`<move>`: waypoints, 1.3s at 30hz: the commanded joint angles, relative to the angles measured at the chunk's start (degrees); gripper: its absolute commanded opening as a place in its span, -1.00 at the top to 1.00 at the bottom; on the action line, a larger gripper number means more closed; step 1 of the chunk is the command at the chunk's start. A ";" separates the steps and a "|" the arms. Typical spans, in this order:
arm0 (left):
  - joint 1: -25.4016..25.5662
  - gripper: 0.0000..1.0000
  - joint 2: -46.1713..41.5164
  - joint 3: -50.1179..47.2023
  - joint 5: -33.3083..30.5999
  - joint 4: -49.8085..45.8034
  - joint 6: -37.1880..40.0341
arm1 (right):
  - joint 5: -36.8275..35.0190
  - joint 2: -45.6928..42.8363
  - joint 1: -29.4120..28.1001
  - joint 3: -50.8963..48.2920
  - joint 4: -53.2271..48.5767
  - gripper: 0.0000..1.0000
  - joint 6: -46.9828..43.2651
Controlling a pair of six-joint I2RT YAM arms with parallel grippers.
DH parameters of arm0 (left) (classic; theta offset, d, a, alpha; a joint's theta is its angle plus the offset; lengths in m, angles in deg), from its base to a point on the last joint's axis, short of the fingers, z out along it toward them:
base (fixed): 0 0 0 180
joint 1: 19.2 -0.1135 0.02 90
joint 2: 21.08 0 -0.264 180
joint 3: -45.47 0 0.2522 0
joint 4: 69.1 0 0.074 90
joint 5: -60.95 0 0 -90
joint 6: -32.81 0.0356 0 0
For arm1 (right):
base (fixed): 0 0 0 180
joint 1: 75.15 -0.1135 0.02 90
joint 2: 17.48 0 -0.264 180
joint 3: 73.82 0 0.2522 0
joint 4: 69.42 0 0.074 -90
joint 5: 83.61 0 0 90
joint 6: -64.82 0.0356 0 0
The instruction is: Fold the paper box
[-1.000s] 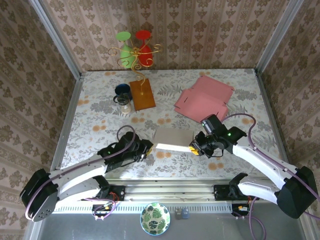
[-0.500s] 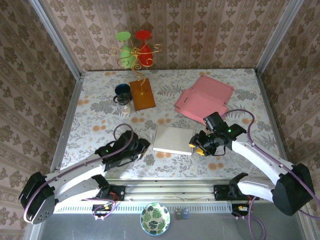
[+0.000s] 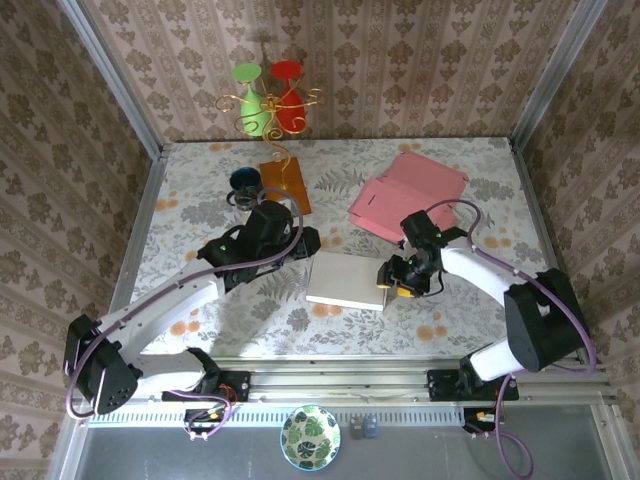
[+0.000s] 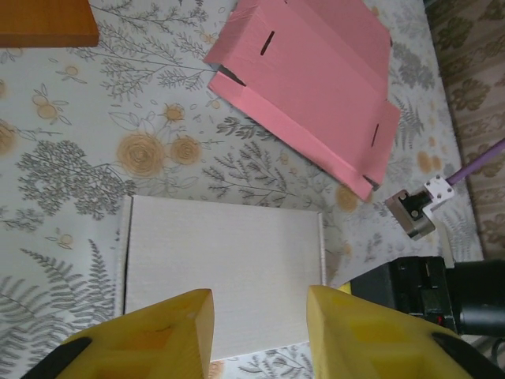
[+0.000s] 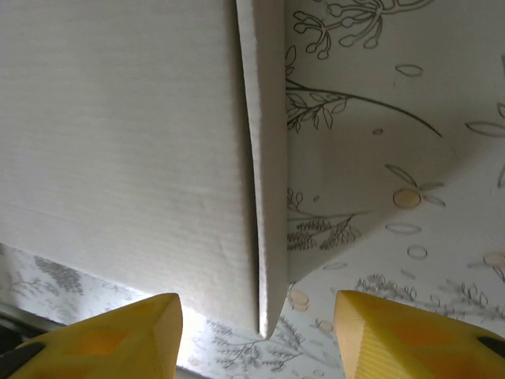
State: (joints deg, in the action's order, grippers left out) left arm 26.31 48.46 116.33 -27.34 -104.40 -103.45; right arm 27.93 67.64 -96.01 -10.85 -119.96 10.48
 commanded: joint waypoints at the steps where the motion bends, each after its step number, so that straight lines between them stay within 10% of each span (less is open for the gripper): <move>1: -0.63 0.28 -0.05 0.45 0.26 -1.11 4.86 | 1.63 2.52 0.12 1.30 3.85 -0.09 -3.42; 32: -4.72 0.31 -21.93 -5.26 -6.56 -13.61 6.81 | 2.07 42.00 -22.77 45.42 6.95 0.22 -0.41; 39: -7.02 0.29 -23.15 -5.74 -5.43 -15.12 0.47 | -0.77 39.83 -23.90 48.21 8.44 0.15 1.59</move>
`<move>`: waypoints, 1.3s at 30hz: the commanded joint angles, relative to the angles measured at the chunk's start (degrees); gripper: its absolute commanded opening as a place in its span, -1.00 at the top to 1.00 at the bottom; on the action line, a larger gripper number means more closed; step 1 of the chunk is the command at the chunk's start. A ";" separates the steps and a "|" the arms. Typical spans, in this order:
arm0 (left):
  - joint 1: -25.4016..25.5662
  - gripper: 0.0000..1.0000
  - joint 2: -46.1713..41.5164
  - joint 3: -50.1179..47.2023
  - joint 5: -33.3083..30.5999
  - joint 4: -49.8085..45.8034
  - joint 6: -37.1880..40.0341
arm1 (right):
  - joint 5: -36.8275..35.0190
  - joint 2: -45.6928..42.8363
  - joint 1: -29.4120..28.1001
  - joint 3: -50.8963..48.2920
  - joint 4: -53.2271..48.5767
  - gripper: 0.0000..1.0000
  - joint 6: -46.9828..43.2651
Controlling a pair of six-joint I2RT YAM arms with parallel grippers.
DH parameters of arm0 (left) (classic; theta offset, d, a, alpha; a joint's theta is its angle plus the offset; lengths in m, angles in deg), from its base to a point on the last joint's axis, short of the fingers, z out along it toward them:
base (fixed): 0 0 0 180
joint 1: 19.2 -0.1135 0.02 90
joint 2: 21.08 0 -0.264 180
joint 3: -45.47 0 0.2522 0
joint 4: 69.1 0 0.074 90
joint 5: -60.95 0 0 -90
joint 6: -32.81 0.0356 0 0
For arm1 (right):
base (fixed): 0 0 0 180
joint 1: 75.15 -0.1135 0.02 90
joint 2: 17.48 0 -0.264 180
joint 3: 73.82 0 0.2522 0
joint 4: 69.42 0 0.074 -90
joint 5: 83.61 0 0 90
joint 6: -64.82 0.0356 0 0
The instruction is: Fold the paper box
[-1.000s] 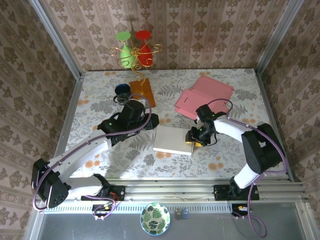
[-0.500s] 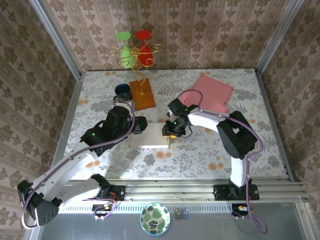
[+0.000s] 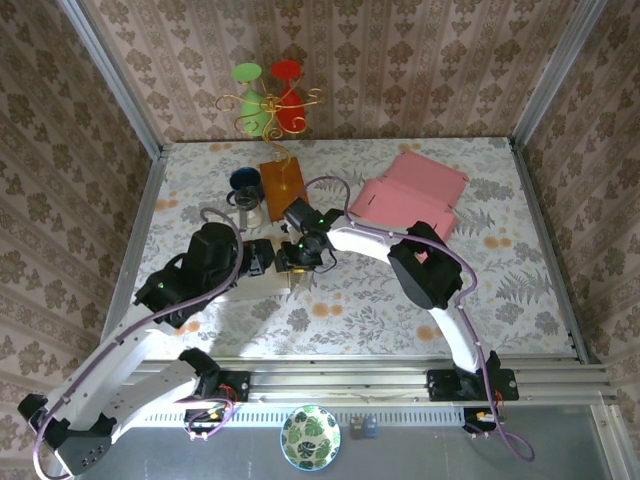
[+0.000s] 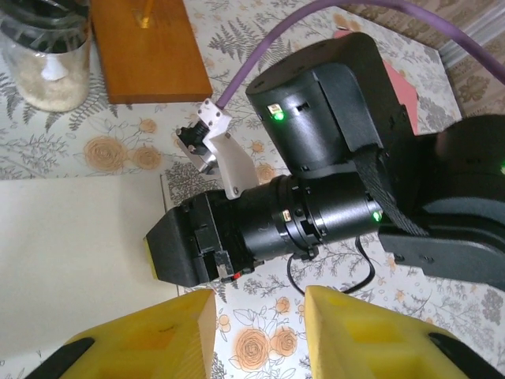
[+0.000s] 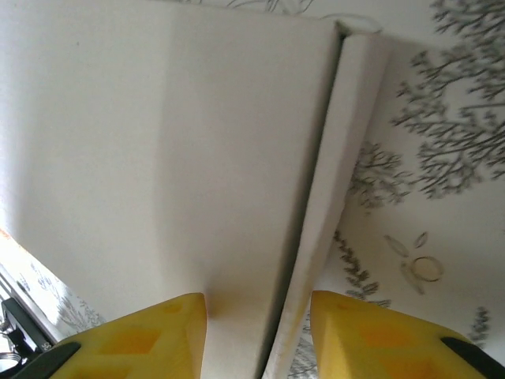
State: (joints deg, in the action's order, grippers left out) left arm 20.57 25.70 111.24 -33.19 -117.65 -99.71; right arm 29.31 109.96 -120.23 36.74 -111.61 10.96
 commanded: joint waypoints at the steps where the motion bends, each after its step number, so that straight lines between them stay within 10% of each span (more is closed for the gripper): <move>1: -1.88 0.28 0.11 -0.60 1.08 -1.76 -4.04 | -3.58 -4.77 0.56 -0.68 0.62 0.15 1.33; 9: -2.64 0.27 10.31 -2.04 9.35 11.19 -8.47 | -14.64 -29.24 17.99 -26.30 10.91 0.15 18.08; 17: -0.86 0.32 25.25 0.09 11.20 27.52 -13.36 | -8.49 -20.98 35.67 -24.07 11.10 0.21 26.55; 26: -0.04 0.33 34.94 4.36 10.54 30.62 -16.11 | -0.38 -5.93 33.37 -10.84 -4.23 0.24 16.30; 39: 0.08 0.32 50.08 13.70 14.53 30.58 -10.43 | -7.80 -29.05 33.88 -33.30 -12.89 0.18 -11.47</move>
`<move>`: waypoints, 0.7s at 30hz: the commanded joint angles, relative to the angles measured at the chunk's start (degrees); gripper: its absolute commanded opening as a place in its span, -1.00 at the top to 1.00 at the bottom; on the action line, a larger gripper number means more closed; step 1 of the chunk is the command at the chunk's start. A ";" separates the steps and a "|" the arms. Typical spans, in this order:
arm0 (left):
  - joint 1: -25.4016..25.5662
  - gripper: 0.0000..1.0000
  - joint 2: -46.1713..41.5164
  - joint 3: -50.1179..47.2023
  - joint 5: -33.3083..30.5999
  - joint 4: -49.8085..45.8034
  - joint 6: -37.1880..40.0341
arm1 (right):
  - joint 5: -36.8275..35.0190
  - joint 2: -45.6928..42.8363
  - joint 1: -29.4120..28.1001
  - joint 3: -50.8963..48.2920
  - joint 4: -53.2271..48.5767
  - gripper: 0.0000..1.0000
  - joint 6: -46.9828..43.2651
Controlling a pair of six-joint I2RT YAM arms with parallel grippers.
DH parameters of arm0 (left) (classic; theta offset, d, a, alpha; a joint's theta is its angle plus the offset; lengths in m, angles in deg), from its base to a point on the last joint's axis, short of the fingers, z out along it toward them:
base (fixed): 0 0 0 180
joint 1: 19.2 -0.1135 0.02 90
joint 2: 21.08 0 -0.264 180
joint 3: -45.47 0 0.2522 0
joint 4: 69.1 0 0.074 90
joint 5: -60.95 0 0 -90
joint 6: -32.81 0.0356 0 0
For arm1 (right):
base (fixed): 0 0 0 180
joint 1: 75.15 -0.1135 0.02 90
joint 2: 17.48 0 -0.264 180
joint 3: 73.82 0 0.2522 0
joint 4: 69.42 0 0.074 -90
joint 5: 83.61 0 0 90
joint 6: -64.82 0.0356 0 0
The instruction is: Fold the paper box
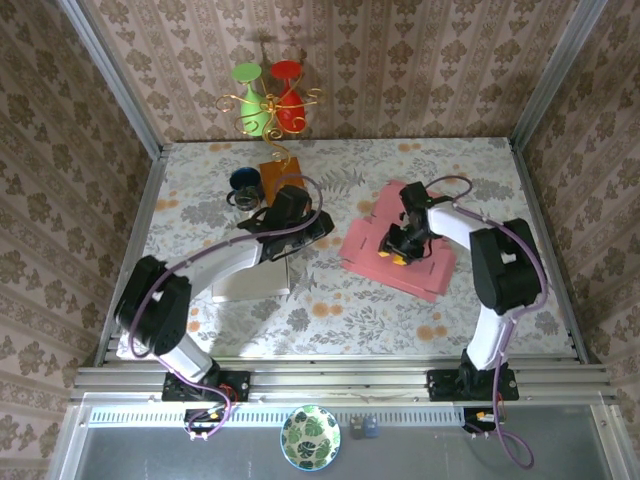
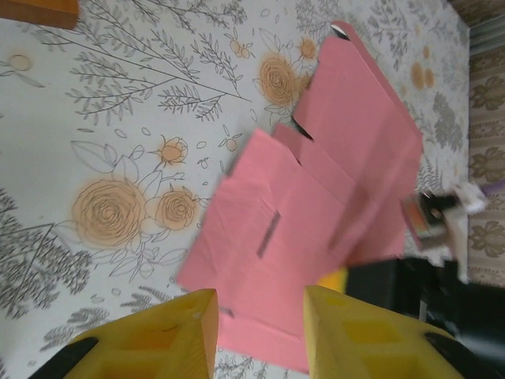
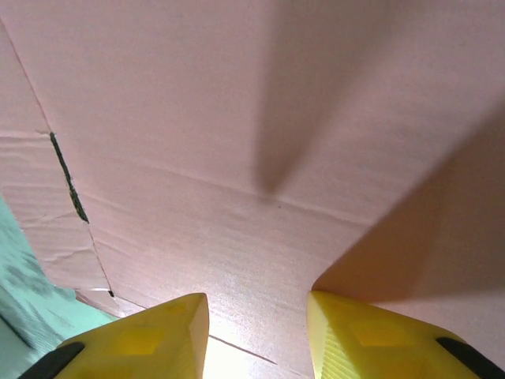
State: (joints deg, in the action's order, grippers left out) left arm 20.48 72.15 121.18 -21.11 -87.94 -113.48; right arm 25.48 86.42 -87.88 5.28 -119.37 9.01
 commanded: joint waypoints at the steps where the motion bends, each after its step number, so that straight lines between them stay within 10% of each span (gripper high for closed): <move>1: 0.27 0.32 5.29 5.51 2.82 0.46 4.21 | -4.36 -7.86 1.85 -2.20 -5.25 0.16 -10.40; 5: 0.92 0.31 13.84 15.07 4.42 -2.13 10.30 | -3.77 -18.54 2.16 -4.87 -3.97 0.09 -5.79; 14: 3.87 0.27 29.71 34.45 4.48 -8.46 24.69 | -4.76 -46.98 -1.07 -33.39 17.51 -0.21 49.86; 21: 5.85 0.26 36.27 41.63 6.37 -12.47 30.11 | -6.29 -49.88 -2.60 -39.98 18.86 -0.33 64.97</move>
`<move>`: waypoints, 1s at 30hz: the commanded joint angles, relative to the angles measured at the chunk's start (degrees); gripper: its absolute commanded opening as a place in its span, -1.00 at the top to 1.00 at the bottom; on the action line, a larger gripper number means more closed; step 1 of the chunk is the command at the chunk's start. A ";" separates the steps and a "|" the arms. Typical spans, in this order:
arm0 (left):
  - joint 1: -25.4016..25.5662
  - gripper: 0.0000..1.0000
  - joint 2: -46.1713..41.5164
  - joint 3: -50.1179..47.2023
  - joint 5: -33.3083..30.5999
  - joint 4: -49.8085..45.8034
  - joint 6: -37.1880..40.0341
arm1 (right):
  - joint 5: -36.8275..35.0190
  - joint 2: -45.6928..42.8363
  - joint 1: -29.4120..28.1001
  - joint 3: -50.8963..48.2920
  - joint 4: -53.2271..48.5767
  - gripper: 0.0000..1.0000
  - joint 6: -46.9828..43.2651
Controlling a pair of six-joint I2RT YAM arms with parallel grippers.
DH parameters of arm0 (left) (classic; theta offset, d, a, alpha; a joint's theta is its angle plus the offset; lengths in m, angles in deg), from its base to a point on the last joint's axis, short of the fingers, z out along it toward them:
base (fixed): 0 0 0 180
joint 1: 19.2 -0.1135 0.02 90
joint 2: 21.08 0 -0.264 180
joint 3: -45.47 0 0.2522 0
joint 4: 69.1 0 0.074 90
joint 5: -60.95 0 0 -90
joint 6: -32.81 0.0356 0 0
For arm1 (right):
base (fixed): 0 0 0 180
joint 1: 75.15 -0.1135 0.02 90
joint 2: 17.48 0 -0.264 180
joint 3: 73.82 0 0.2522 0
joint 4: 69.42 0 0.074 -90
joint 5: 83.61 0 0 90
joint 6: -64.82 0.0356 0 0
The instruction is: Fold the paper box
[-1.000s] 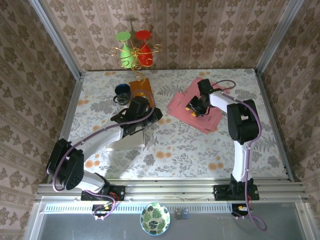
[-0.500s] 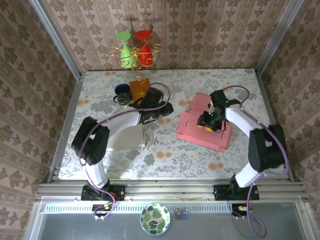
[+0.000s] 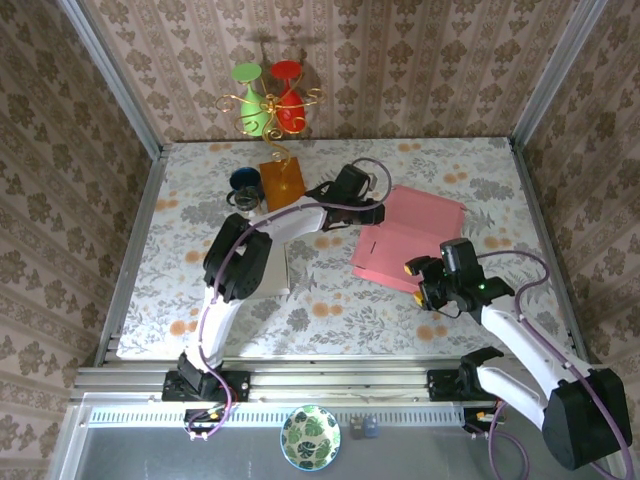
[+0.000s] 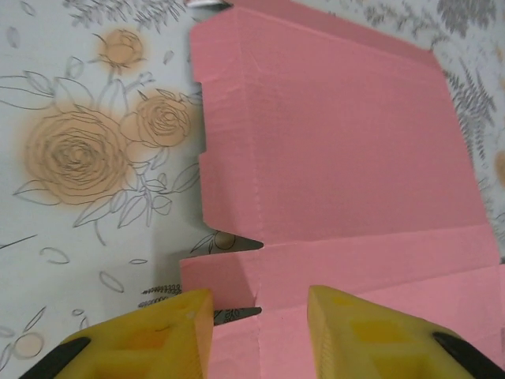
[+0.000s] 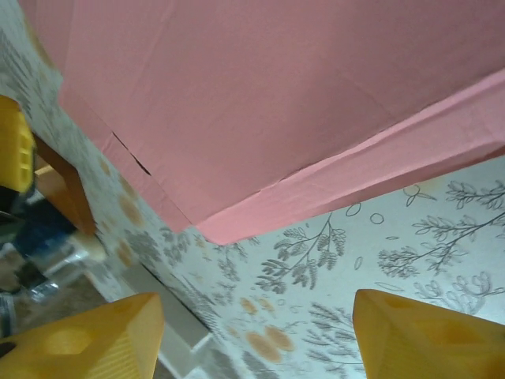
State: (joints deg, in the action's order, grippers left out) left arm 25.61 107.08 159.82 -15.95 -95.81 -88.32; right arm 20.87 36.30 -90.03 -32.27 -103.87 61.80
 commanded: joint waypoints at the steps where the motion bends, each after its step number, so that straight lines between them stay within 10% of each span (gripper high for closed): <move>1: 0.81 0.26 1.67 3.12 0.97 -5.25 5.24 | -1.76 0.55 -0.55 -3.16 3.65 -0.33 12.83; 14: 0.31 0.30 -1.50 -5.07 -2.23 -8.19 7.86 | -0.40 9.39 5.38 -2.04 6.82 -0.31 0.10; 30: 1.20 0.36 -12.32 -25.45 5.50 6.05 -13.44 | 17.54 42.98 20.80 22.95 6.99 -0.21 -27.99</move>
State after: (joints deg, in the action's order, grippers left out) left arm 25.29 96.96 136.66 -13.92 -92.82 -95.14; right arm 31.67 74.00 -70.25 -14.67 -96.22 40.68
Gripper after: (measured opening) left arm 0.324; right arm 0.612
